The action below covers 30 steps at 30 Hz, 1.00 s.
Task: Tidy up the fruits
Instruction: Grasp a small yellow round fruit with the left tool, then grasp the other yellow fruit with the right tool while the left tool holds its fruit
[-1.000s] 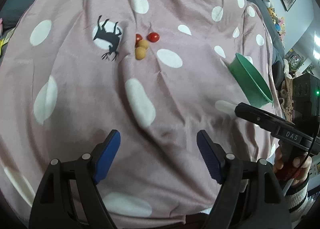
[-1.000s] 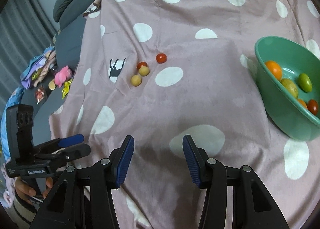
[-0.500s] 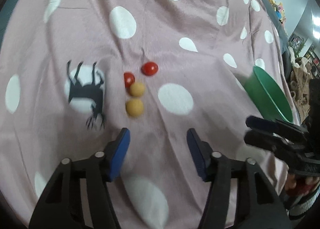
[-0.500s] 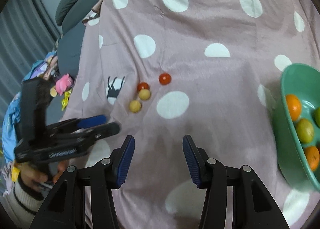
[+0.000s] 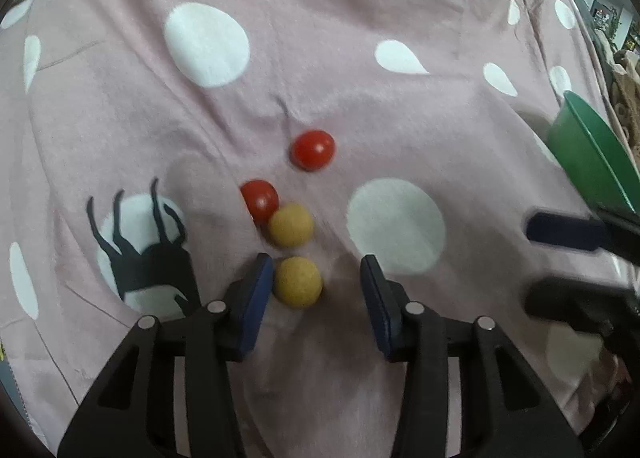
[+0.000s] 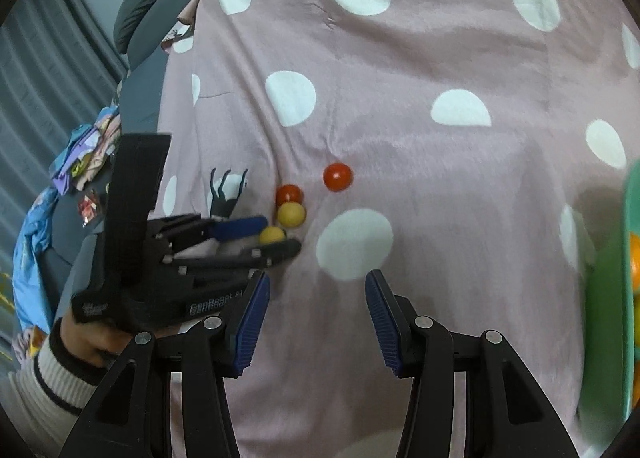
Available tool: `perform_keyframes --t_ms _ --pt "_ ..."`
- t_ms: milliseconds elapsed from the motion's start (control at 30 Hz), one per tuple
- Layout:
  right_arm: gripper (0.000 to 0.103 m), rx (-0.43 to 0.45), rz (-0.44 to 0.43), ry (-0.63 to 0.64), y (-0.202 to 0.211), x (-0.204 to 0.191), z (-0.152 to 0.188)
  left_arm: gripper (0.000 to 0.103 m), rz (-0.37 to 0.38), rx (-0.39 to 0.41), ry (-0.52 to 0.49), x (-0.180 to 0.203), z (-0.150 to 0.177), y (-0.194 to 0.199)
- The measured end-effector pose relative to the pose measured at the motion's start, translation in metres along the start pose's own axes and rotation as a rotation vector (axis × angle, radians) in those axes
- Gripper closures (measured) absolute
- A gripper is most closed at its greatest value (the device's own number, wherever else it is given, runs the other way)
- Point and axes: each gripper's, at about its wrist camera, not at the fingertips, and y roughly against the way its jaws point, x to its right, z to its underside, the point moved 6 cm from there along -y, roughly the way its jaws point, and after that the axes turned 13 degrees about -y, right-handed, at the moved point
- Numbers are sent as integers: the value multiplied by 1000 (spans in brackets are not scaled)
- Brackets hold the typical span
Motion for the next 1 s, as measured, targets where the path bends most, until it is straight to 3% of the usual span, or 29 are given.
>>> perform_keyframes --t_ms 133,233,367,667,833,1000 --pt "52 3 -3 14 -10 -4 -15 64 87 0 29 1 5 0" --pt "52 -3 -19 9 -15 -6 -21 72 13 -15 11 -7 3 -7" --pt "52 -28 -29 20 -28 -7 -27 77 22 -22 17 -7 0 -14" --pt "52 -92 -25 101 -63 -19 -30 77 -26 79 78 -29 10 10" --pt "59 -109 -23 125 -75 -20 -33 77 -34 161 126 -45 17 43" --pt "68 -142 -26 178 -93 -35 -27 77 -28 166 155 -50 24 51"
